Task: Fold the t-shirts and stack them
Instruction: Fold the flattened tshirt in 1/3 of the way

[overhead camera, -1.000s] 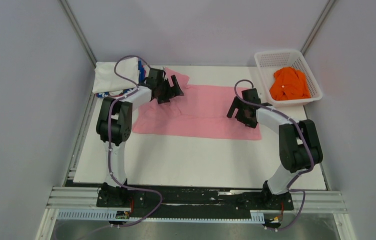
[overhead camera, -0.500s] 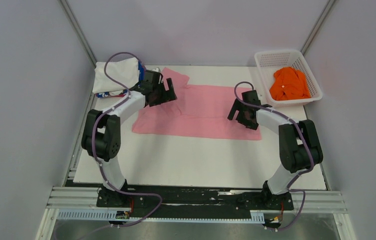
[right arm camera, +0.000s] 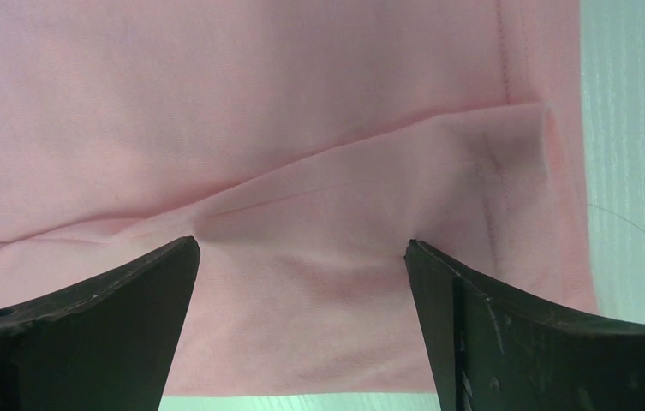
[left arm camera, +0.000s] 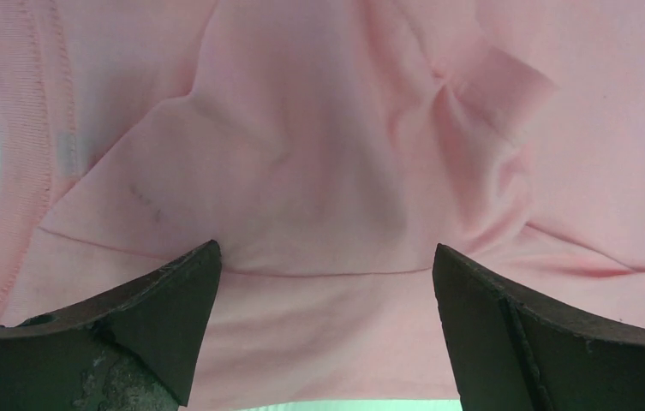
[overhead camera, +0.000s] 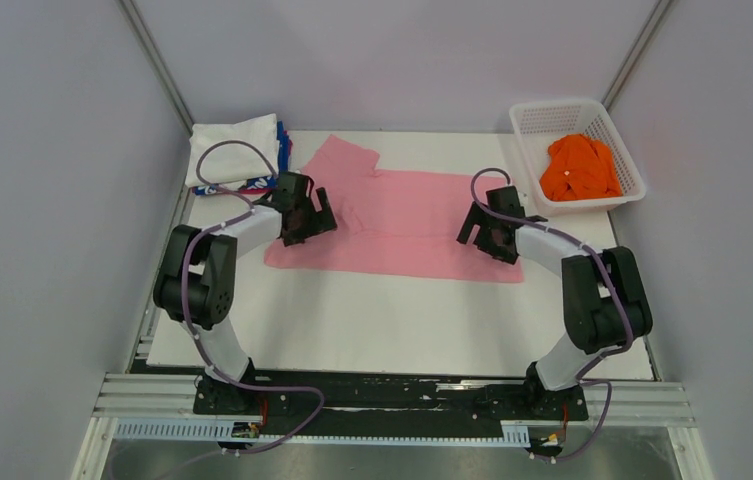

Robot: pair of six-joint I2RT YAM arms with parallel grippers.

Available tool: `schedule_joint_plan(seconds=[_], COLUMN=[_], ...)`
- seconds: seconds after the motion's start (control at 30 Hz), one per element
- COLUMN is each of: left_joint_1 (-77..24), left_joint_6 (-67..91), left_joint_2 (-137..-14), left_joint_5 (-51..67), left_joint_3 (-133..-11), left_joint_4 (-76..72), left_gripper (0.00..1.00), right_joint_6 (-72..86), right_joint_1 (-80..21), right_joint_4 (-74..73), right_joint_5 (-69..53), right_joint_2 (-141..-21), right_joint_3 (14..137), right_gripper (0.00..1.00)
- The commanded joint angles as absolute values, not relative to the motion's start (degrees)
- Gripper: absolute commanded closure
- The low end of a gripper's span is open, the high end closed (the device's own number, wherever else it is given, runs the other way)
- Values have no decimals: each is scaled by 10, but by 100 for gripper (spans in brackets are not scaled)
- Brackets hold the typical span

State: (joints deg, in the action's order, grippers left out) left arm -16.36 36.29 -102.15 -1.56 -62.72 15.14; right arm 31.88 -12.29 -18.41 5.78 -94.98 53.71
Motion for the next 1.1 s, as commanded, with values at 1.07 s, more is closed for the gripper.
schedule_joint_plan(seconds=[1.07], left_joint_1=[-322], left_joint_6=[510], left_joint_2=[-670], left_joint_5=[-127], left_joint_3=[-331], left_joint_4=[352], left_gripper=[0], right_joint_6=[529], right_joint_1=[-122], right_joint_4=[-443], right_joint_5=[-11], right_joint_2=[-591], right_joint_3=[282], right_gripper=[0])
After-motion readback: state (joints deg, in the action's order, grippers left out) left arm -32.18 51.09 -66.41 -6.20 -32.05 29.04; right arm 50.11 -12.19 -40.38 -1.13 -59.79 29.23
